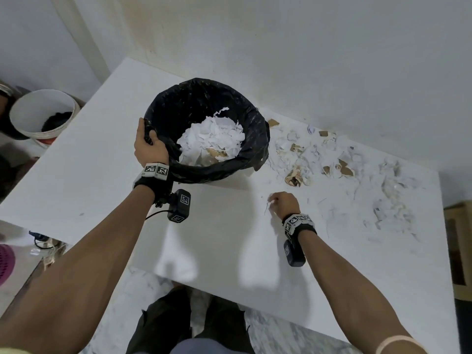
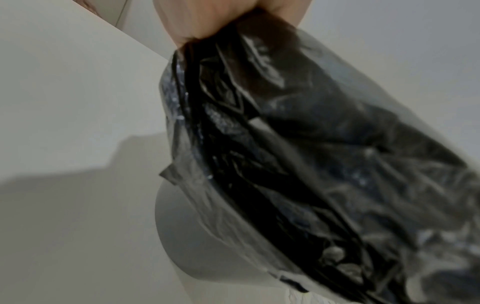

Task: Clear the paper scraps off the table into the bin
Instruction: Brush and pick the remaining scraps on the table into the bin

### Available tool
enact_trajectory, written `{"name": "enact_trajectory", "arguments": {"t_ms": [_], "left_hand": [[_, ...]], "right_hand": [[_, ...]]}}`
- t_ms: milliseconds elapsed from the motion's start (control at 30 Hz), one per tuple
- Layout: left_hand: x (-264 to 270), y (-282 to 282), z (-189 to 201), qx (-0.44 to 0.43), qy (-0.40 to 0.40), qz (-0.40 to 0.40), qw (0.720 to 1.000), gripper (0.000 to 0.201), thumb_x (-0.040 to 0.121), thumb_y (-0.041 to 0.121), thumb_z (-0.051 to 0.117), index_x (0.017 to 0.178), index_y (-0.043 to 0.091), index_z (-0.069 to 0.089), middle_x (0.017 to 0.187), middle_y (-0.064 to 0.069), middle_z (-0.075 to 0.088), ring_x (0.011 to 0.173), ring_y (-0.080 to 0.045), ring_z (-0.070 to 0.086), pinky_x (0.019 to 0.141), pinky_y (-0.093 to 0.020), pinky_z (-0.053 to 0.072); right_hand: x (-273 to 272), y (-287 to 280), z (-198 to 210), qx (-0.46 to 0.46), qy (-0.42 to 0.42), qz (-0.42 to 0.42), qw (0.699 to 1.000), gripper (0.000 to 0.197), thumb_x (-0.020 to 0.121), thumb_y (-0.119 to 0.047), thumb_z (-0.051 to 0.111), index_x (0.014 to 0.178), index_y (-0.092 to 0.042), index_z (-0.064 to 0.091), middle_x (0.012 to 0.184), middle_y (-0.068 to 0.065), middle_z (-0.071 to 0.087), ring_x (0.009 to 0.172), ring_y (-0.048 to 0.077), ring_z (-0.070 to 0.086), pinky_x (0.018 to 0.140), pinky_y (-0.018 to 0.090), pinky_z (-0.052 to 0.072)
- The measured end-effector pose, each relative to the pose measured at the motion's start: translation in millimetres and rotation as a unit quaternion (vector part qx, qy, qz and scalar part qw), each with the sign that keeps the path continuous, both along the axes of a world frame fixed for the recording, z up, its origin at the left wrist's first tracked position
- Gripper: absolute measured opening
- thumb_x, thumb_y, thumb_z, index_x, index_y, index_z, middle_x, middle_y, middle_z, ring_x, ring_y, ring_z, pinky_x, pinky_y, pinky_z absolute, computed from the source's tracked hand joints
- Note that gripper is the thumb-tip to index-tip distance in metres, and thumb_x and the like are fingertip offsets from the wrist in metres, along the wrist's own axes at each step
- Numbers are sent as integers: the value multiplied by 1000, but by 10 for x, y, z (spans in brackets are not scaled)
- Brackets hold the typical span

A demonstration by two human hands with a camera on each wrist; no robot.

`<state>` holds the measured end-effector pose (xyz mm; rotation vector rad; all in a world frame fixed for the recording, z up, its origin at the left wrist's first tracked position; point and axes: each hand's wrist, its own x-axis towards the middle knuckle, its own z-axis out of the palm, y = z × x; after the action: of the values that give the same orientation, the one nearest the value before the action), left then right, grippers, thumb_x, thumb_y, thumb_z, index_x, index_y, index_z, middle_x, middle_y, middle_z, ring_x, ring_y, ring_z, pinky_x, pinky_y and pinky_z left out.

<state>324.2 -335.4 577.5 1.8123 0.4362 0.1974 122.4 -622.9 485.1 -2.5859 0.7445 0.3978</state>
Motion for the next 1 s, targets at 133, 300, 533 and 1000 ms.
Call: {"name": "enact_trajectory", "arguments": {"t_ms": [133,300,533,1000], "left_hand": [[-167,10,18,14,5,8,1000,41,99,18,43,139,23,45,138,0,52,127,-16,48,92,-3,31],[-366,18,57,5,15,20,1000,40,99,19,42,139,24,46,137,0,53,126,-18,49,98,-13,33],[-640,60,95,6,21,30,999,40,99,19,42,139,25,45,136,-5,54,124,-26,50,104,-28,37],[-733,254,150,-1,27,52,998,40,99,18,41,138,26,46,125,-8,62,111,-28,58,92,-26,42]], "right_hand": [[172,-286,477,34,-21,7,999,17,78,-6,67,91,-11,76,95,11,72,91,26,65,70,22,41],[540,-468,1302,45,-90,38,994,17,80,-7,71,96,-10,75,104,8,72,80,11,61,79,23,45],[1114,76,2266,77,-218,125,965,16,76,-13,74,92,-12,77,96,3,73,83,10,60,81,25,49],[1098,1003,1823,76,-205,167,962,34,93,-30,56,127,-28,59,125,-3,64,99,17,63,92,34,50]]}}
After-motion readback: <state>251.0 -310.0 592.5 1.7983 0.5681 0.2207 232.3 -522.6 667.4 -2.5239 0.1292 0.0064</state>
